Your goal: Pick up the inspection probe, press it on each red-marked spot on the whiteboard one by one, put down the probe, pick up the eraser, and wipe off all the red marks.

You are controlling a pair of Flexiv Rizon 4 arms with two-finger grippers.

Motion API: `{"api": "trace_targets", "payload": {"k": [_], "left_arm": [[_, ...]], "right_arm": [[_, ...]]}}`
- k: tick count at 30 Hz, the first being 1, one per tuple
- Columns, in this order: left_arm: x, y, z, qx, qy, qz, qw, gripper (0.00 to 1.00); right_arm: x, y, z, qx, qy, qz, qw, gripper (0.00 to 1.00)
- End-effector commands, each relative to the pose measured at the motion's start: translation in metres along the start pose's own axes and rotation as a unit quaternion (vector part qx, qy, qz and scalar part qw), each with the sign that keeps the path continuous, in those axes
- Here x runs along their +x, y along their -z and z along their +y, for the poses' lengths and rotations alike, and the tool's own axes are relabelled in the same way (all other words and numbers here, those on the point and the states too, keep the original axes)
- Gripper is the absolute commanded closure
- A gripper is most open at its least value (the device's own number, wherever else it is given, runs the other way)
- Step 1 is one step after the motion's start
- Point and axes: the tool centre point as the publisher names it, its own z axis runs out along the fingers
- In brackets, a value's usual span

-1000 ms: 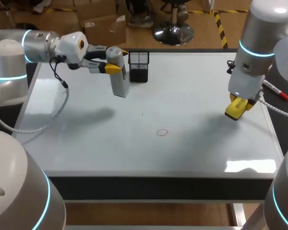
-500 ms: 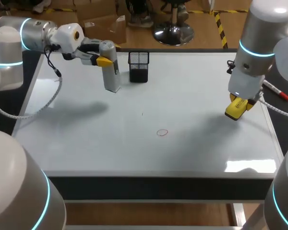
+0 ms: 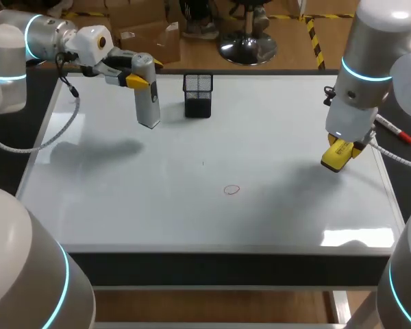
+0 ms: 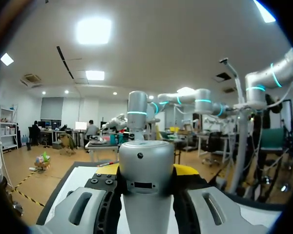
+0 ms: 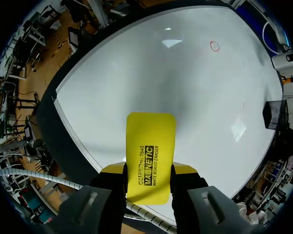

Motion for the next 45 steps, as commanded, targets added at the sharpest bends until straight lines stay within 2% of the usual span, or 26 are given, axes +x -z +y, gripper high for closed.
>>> {"api": "trace_targets", "payload": {"k": [1,16,24,29,38,45], "left_arm": [[-0.004,0.003,0.001,0.001,0.001,0.047,0.999,1.0],[-0.004,0.003,0.001,0.001,0.001,0.047,0.999,1.0],[-0.004,0.003,0.001,0.001,0.001,0.047,0.999,1.0],[-0.004,0.003,0.001,0.001,0.001,0.047,0.999,1.0],[-0.004,0.003,0.001,0.001,0.001,0.047,0.999,1.0],[-0.004,0.003,0.001,0.001,0.001,0.047,0.999,1.0]], "right_arm": [[0.0,0.0,-0.001,0.001,0.001,0.001,1.0,1.0],[0.0,0.0,-0.001,0.001,0.001,0.001,1.0,1.0],[-0.025,0.013,0.046,0.027,0.073,0.029,0.997,1.0],[-0.046,0.019,0.086,0.043,0.122,0.037,0.991,1.0],[-0.078,0.021,0.148,0.059,0.196,0.031,0.978,1.0],[-0.099,0.019,0.183,0.062,0.231,0.02,0.971,1.0]]}}
